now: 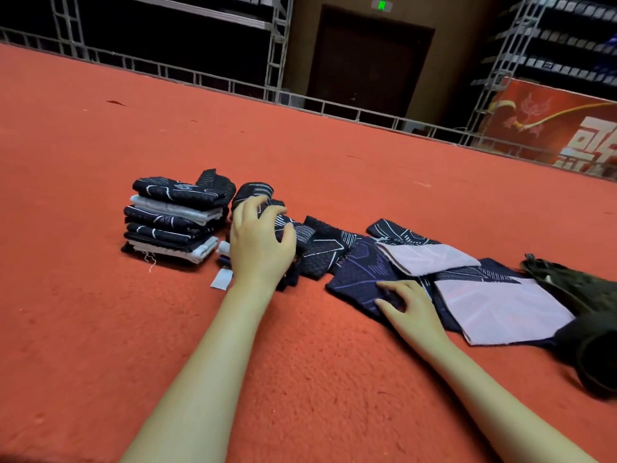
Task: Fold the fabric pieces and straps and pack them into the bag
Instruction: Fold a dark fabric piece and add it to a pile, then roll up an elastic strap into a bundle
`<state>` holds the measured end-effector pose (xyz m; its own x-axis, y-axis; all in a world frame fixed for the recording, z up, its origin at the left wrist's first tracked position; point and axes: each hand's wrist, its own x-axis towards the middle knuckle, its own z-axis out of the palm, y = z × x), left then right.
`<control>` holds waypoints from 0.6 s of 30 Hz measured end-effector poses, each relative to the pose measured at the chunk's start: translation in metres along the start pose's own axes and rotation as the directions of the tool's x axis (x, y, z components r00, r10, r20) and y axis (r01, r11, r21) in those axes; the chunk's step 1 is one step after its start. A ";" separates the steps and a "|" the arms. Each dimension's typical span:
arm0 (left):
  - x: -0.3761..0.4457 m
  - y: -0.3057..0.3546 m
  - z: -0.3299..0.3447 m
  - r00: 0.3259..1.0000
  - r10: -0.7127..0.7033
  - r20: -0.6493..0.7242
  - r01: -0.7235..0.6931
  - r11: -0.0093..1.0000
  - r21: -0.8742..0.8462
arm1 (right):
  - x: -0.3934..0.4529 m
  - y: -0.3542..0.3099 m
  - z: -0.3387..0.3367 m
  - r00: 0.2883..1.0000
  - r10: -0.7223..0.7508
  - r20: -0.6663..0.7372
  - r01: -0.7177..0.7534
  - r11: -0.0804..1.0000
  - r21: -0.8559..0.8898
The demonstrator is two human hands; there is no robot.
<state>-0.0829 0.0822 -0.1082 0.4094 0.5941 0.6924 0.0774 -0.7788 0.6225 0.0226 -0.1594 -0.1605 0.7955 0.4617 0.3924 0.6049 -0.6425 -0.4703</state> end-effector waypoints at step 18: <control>-0.060 0.038 0.075 0.800 -0.088 0.594 0.138 0.990 -0.038 | 0.000 0.006 -0.002 0.999 0.021 -0.027 -0.017 0.986 0.168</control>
<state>-0.0359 0.0017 -0.1537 0.8606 0.4242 0.2820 0.0982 -0.6814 0.7253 0.0262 -0.1646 -0.1622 0.8070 0.4312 0.4034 0.5889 -0.5382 -0.6029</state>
